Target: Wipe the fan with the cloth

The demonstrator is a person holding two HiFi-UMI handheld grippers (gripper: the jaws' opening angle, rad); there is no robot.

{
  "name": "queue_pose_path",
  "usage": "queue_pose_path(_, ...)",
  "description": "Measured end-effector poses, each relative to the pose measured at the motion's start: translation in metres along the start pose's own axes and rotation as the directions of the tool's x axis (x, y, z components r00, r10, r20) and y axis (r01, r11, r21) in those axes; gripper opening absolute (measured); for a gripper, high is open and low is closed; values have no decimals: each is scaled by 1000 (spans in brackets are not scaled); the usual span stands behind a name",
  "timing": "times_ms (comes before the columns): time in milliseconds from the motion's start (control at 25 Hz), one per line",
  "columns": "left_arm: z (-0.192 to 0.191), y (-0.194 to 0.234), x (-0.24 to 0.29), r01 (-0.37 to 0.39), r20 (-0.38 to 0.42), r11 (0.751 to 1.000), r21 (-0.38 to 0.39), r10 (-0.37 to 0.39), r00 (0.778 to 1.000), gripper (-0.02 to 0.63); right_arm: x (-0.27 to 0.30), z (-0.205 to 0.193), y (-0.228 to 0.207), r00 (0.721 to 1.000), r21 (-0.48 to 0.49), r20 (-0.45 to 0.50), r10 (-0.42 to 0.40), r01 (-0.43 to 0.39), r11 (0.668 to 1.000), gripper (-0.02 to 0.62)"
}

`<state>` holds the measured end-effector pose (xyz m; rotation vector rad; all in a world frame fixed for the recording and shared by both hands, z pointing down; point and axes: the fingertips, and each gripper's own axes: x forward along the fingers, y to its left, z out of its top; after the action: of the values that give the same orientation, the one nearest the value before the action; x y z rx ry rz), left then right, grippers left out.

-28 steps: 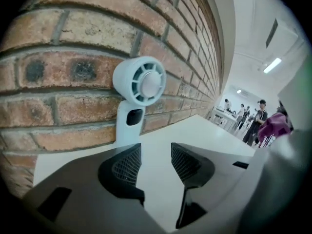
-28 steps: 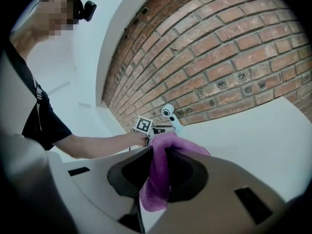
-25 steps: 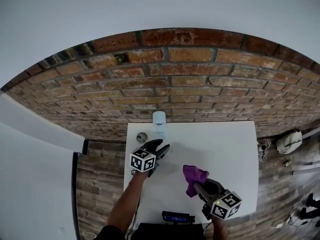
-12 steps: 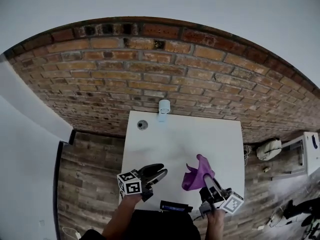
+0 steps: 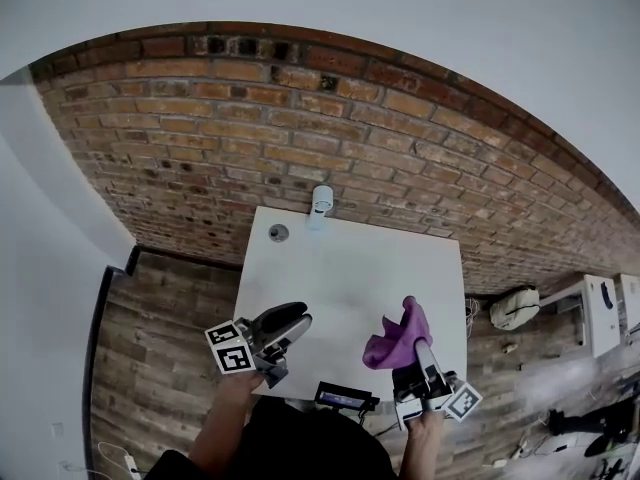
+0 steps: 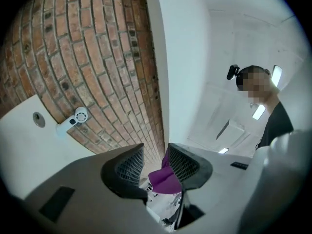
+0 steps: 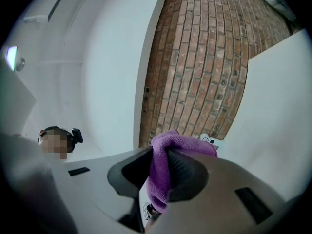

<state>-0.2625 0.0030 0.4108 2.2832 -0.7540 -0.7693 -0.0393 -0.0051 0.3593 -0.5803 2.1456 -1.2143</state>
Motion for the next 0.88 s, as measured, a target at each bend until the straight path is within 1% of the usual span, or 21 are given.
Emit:
queue_pose_path(120,-2,-31,1,21,24,999,39,-22,999,166,-14,5,22,996,18,6,88,-88,996,63)
queue_pose_path(200,-13,-49,8,22,41,999,38,-23,999,166,-33,8,35,992,24,5,126,-126,992,63)
queue_pose_path(280,-33,-68,18,28,52,1000,9,-28,998,166,-61,8,44,990,40,0,144,-144,989,63)
queue_pose_path(360,-58,-94,29,46,47,999,-11,-46,998,166,-91,7,50,988,66,4,157,-157,985,63)
queue_pose_path(480,-89,-136,38,73,46,997,-12,-72,996,166,-136,7,48,987,121,25,161,-163,979,63)
queue_pose_path(560,-107,-161,37,77,56,997,-6,-77,995,166,-162,7,47,986,153,25,168,-170,974,63)
queue_pose_path(760,-147,-206,11,30,61,999,28,-31,998,166,-209,-9,48,979,216,11,204,-201,955,63)
queue_pose_path(880,-159,-227,-11,1,73,999,34,-3,997,166,-224,-20,56,973,257,9,231,-226,940,63)
